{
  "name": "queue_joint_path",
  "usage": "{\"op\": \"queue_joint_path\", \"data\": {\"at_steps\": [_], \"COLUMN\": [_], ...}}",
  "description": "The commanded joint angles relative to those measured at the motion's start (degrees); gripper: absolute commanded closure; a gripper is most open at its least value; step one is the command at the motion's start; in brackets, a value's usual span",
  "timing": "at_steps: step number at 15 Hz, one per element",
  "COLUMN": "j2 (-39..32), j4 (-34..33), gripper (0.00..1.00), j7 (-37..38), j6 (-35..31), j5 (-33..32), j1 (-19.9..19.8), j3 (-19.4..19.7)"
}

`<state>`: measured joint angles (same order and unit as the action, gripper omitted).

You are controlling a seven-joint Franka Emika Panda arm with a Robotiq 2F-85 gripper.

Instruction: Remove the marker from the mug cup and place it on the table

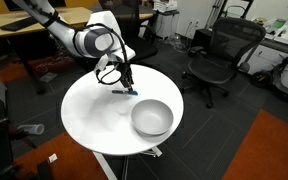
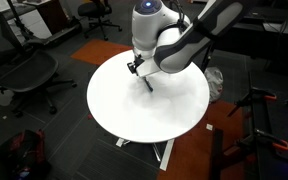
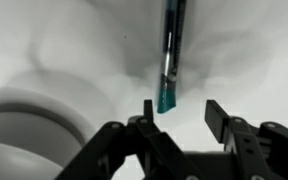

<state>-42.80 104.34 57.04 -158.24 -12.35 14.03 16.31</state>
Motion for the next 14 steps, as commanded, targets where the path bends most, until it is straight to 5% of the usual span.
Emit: {"op": "queue_joint_path", "data": {"at_steps": [1, 3, 14], "j2": [0.59, 0.62, -0.15], "j4": [-0.6, -0.65, -0.33], "gripper": [0.11, 0.0, 0.0], "j7": [-2.79, -3.1, -2.59], "j6": [1.52, 1.46, 0.02], "j5": [0.78, 0.91, 1.07], "j1": [0.09, -0.02, 0.41], "j3": [0.55, 0.58, 1.29]}}
